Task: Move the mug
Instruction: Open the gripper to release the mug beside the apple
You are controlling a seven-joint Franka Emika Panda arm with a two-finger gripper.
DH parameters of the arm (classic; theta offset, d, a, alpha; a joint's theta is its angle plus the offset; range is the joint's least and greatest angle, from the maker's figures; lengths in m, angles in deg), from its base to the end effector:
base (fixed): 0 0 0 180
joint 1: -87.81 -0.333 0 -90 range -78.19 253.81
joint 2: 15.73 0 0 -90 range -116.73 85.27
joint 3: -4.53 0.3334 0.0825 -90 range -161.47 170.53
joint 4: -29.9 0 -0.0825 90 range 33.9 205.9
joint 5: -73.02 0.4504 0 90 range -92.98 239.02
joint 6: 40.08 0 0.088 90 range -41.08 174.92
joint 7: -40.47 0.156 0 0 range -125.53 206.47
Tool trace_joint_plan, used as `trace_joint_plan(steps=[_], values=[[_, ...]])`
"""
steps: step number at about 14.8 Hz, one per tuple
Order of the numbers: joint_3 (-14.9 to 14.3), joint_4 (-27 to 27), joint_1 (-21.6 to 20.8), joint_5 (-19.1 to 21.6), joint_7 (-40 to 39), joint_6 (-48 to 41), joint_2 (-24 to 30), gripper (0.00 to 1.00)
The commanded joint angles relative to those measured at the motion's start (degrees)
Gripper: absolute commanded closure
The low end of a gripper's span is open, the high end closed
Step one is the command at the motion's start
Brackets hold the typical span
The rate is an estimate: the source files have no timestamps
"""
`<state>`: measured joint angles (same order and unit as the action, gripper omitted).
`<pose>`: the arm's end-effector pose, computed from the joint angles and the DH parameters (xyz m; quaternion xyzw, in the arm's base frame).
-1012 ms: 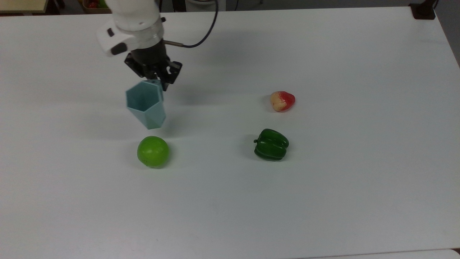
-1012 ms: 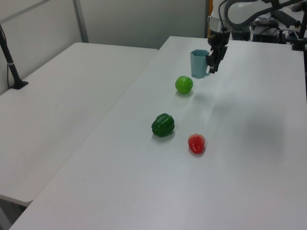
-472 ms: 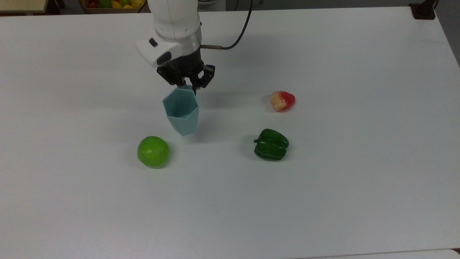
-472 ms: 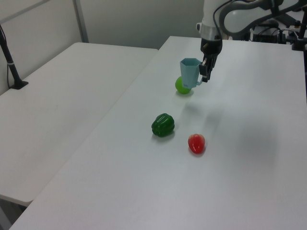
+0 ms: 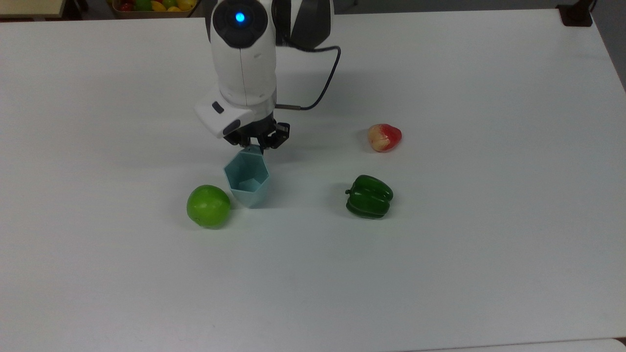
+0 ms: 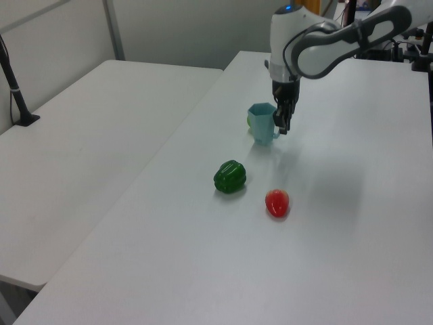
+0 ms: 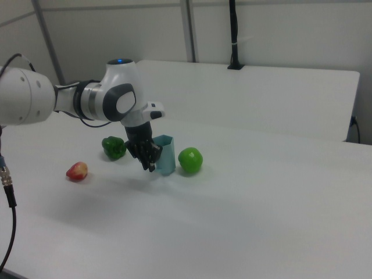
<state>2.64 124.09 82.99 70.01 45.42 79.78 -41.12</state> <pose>0.7379 0.0347 0.2930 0.9995 -0.0030 0.0046 0.0296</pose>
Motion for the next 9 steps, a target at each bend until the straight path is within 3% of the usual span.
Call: trace_joint_plan(steps=[1, 3, 4, 6, 7, 8, 9], values=[[-0.1, -1.5, -1.0, -2.8, 4.1, 6.2, -2.4, 0.79], [0.4, -1.4, -0.7, -4.3, 6.1, 6.5, -2.6, 0.78], [0.7, -1.4, -0.5, -4.3, 6.2, 6.5, -2.6, 0.71], [1.1, -1.4, -0.5, -4.3, 6.2, 6.5, -2.6, 0.4], [1.1, -1.3, -0.5, -4.4, 6.6, 6.5, -2.6, 0.1], [1.2, -1.4, -0.5, -4.5, 7.0, 6.2, -2.6, 0.0], [1.2, -1.4, -0.4, -4.5, 6.9, 5.9, -2.2, 0.0]])
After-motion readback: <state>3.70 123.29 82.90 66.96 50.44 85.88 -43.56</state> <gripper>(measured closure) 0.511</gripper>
